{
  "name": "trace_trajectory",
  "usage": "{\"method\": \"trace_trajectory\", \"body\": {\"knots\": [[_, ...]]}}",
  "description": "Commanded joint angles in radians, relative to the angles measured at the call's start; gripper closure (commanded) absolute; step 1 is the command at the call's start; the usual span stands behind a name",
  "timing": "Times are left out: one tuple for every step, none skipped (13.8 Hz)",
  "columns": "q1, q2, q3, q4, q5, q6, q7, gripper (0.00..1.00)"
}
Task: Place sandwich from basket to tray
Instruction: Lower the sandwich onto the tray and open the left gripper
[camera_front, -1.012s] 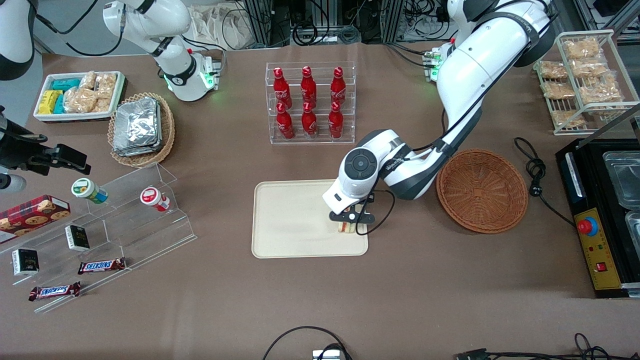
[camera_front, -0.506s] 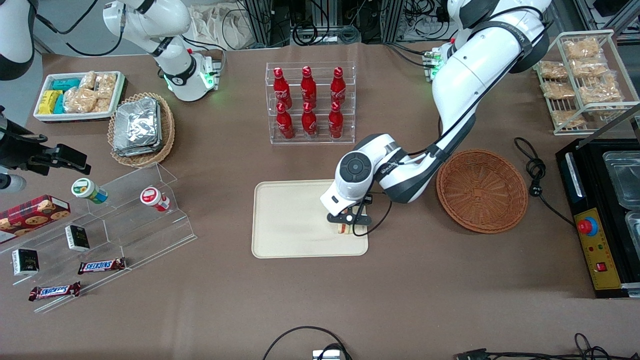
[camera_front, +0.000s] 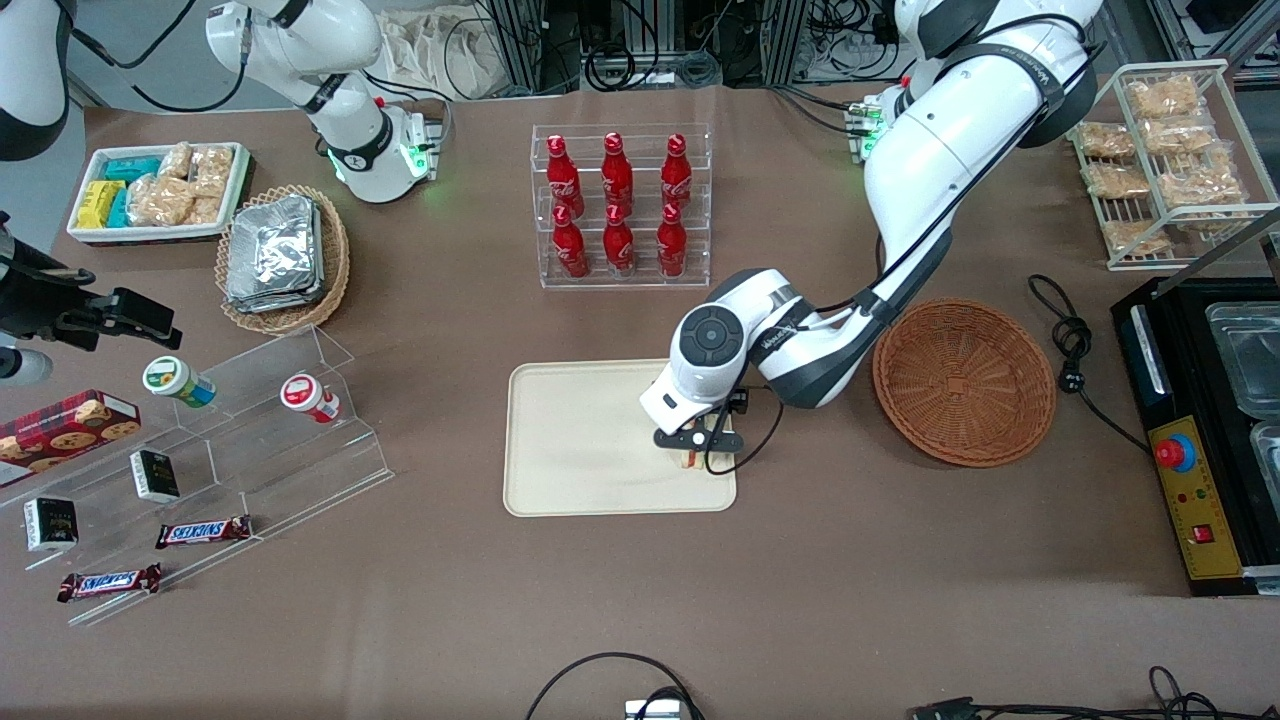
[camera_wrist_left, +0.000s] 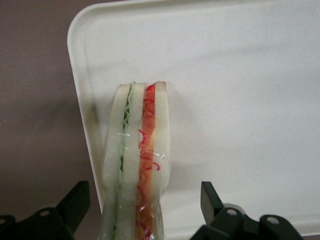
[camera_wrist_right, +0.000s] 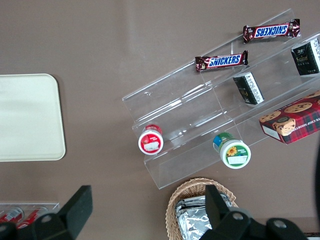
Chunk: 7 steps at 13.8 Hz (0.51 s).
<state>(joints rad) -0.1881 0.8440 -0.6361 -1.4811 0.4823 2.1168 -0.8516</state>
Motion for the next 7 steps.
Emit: {"method": "trace_trajectory", "body": {"knots": [[-0.008,0.006,-0.002,0.039,0.024,-0.012,-0.034,0.01],[-0.002,0.001,0.000,0.045,0.024,-0.015,-0.035,0.01],[-0.001,-0.005,-0.002,0.064,0.022,-0.020,-0.035,0.01],[-0.001,-0.009,0.000,0.083,0.022,-0.032,-0.047,0.00],[0.001,-0.020,0.000,0.102,0.024,-0.049,-0.078,0.00],[0.007,-0.037,0.013,0.120,0.024,-0.070,-0.092,0.00],[0.009,-0.058,0.025,0.136,0.022,-0.089,-0.093,0.00]]}}
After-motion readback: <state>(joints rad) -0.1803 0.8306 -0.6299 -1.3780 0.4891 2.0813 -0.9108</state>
